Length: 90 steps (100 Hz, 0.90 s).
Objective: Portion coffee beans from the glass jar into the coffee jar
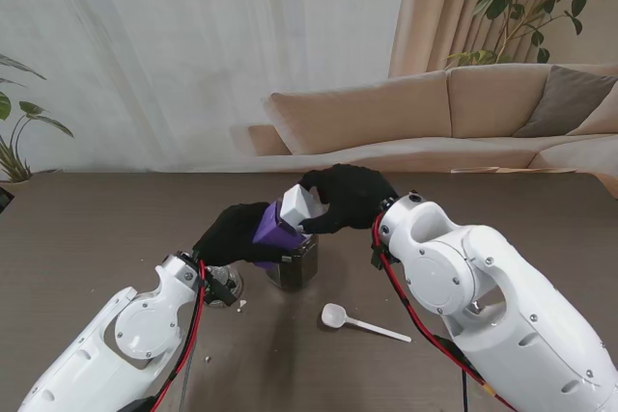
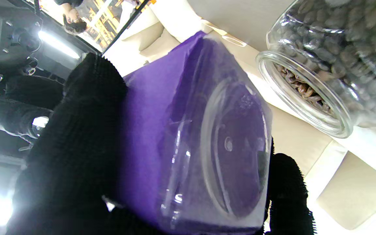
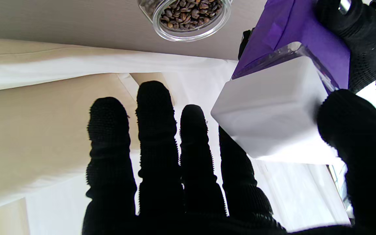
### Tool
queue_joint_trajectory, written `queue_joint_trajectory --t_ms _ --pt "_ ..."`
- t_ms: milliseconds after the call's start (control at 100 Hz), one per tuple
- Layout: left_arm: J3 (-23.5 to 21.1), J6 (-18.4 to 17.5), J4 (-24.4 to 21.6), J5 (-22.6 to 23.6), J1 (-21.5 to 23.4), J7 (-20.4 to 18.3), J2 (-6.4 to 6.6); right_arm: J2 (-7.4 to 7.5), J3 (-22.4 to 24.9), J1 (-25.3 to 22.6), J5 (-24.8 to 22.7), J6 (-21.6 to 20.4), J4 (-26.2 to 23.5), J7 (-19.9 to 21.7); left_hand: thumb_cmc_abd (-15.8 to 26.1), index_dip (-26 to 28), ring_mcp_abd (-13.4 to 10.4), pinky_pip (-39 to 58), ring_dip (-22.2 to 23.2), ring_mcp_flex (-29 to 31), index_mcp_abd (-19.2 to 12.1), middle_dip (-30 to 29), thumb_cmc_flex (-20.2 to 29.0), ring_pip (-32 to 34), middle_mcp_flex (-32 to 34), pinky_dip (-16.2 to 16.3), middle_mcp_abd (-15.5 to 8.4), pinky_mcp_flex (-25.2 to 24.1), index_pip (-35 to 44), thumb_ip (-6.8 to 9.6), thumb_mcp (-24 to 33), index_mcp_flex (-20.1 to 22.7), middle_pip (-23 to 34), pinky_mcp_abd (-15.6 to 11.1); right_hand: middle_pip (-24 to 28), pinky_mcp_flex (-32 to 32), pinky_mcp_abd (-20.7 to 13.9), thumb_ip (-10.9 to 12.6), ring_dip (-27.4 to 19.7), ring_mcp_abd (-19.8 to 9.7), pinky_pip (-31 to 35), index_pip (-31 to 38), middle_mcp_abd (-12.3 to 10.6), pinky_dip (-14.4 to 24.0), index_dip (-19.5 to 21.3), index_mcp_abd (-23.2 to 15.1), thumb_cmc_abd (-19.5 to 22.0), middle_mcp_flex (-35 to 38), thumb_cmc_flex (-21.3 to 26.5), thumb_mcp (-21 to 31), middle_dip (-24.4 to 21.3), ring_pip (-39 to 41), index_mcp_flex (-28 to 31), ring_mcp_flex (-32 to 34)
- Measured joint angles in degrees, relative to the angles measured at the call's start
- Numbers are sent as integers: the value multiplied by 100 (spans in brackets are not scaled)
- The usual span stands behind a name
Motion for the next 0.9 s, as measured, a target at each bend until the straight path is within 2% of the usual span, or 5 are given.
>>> queue_joint_trajectory --t_ms 210,340,430,500,900 --pt "0 -8 3 0 -7 -11 2 -12 -93 57 352 -5 151 -81 0 0 0 0 0 0 0 0 0 0 0 0 0 0 0 0 0 0 0 0 -52 1 1 23 -15 0 2 532 -9 -123 36 -93 -194 -339 65 223 -166 -63 -588 -10" --pt "-12 -5 3 4 -4 -13 2 -60 -166 66 413 -27 290 -458 0 0 0 0 0 0 0 0 0 0 0 0 0 0 0 0 0 0 0 0 166 1 1 -78 -67 -1 2 1095 -9 -124 648 -99 -541 -297 53 223 -179 -62 20 -8" --pt "-31 -2 3 4 -6 -6 2 -127 -212 34 480 -57 422 -913 14 0 0 0 0 0 5 0 0 0 0 0 0 0 0 0 0 0 0 0 274 1 3 -823 -124 -58 13 1606 -8 -126 315 -99 -778 279 52 220 -221 0 317 253" --pt "-40 5 2 3 -10 0 2 -193 -218 -23 480 -80 489 -1192 17 0 0 0 0 0 7 0 0 0 0 0 2 0 0 0 0 0 0 0 353 1 7 -1052 -135 -112 121 1653 -120 -254 258 -43 -847 860 48 220 -221 35 544 577" --pt "-22 63 -36 7 1 22 -4 -314 122 -204 679 -392 556 -1371 46 0 0 0 0 -1 21 0 -5 0 0 0 13 0 0 0 0 -5 1 0 298 1 7 -1265 -132 -208 262 1656 -202 -261 257 154 -910 1372 48 220 143 81 833 845"
